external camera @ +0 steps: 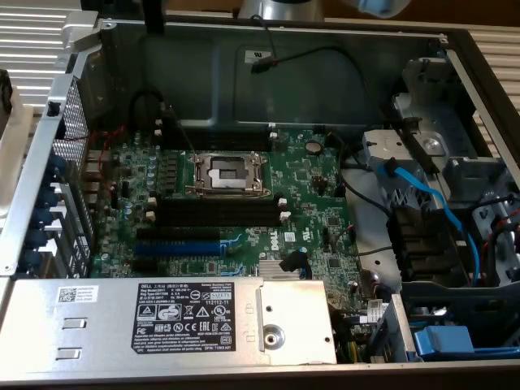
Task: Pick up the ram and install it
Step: 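Reach for the ram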
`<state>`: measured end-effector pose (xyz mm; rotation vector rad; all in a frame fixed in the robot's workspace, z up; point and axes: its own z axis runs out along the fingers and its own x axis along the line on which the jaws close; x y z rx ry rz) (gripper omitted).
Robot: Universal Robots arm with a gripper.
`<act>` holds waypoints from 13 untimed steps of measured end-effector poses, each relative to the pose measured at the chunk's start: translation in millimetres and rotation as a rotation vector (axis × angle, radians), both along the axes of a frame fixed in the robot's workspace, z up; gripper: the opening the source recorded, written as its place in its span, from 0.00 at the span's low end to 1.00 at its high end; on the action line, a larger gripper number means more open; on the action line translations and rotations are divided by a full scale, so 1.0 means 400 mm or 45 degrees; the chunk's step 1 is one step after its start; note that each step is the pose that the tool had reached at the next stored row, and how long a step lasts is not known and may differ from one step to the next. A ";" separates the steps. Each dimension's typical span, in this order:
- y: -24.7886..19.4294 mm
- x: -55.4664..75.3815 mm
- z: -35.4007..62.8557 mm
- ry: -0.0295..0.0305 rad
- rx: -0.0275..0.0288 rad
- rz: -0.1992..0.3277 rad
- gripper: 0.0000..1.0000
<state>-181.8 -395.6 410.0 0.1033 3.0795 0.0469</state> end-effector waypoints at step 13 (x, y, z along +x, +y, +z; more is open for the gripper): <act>0.015 -0.221 0.008 -0.0097 -0.0029 0.000 0.10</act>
